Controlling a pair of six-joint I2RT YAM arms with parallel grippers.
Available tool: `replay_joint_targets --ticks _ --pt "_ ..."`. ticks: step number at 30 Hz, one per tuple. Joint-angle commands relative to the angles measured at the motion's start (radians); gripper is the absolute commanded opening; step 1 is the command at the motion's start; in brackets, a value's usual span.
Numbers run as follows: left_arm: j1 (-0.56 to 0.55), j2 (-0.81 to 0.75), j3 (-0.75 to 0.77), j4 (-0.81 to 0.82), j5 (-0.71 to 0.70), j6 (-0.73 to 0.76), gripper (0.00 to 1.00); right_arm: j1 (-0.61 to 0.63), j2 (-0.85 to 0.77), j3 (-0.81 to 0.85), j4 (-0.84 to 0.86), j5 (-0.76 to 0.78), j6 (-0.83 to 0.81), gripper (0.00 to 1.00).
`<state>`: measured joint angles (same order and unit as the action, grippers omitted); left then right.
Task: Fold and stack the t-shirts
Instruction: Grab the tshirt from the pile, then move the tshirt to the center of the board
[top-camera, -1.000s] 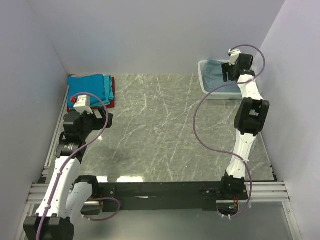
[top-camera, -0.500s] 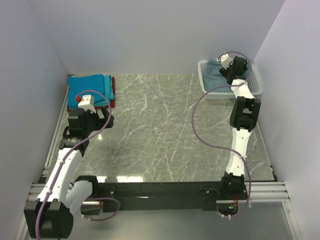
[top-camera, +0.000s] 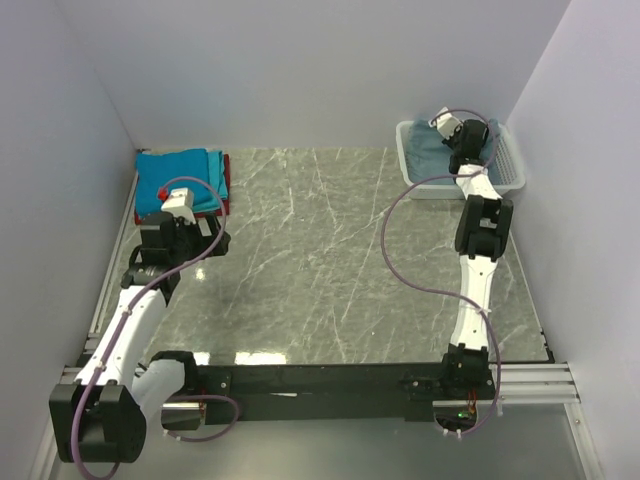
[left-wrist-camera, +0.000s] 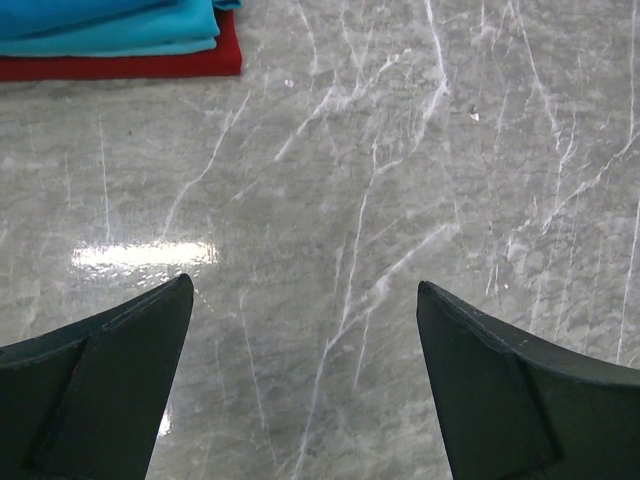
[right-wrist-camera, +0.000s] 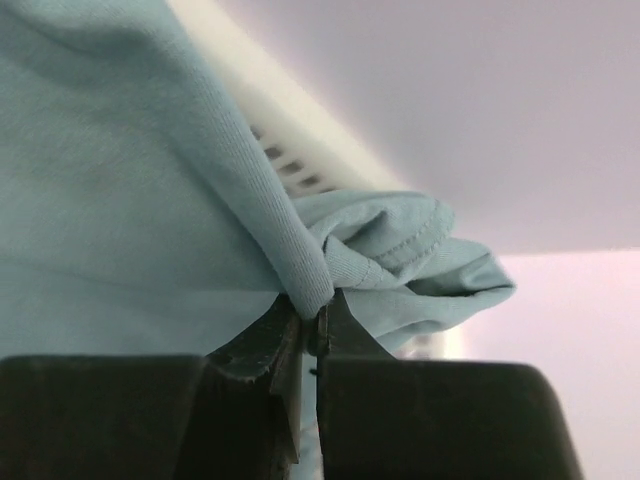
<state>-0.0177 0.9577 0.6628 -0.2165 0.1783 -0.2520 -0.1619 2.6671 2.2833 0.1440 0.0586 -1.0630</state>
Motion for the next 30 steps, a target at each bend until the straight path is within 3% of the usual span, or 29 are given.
replay_joint_targets --ticks 1,5,10,16,19,21,22,23,24,26,30 --pt "-0.004 -0.048 0.034 0.020 0.010 0.023 0.99 0.005 -0.139 -0.106 0.104 -0.039 0.137 0.00" --pt "-0.004 -0.076 0.034 0.025 0.032 0.023 1.00 0.038 -0.410 -0.379 0.233 -0.055 0.254 0.00" --pt "-0.004 -0.097 0.038 0.025 0.058 0.022 1.00 0.145 -0.622 -0.677 0.440 0.090 0.255 0.00" --pt "-0.004 -0.163 0.023 0.035 0.066 0.016 0.99 0.243 -0.864 -0.749 0.433 0.176 0.296 0.00" --pt "-0.004 -0.189 0.023 0.037 0.067 0.014 0.99 0.285 -0.996 -0.681 0.297 0.169 0.360 0.00" --pt "-0.004 -0.203 0.023 0.037 0.064 0.013 1.00 0.298 -1.078 -0.520 0.041 0.120 0.434 0.00" --pt "-0.004 -0.215 0.021 0.037 0.063 0.011 0.99 0.300 -1.098 -0.452 -0.071 0.066 0.519 0.00" --pt "-0.004 -0.224 0.020 0.037 0.062 0.010 0.99 0.300 -1.134 -0.386 -0.301 -0.094 0.546 0.00" --pt "-0.004 -0.231 0.020 0.039 0.067 0.011 0.99 0.308 -1.156 -0.283 -0.407 -0.188 0.548 0.00" --pt "-0.004 -0.257 0.015 0.046 0.076 0.007 1.00 0.353 -1.242 -0.248 -0.560 -0.302 0.543 0.00" --pt "-0.004 -0.289 0.011 0.051 0.075 0.003 0.99 0.433 -1.332 -0.225 -0.620 -0.358 0.651 0.00"
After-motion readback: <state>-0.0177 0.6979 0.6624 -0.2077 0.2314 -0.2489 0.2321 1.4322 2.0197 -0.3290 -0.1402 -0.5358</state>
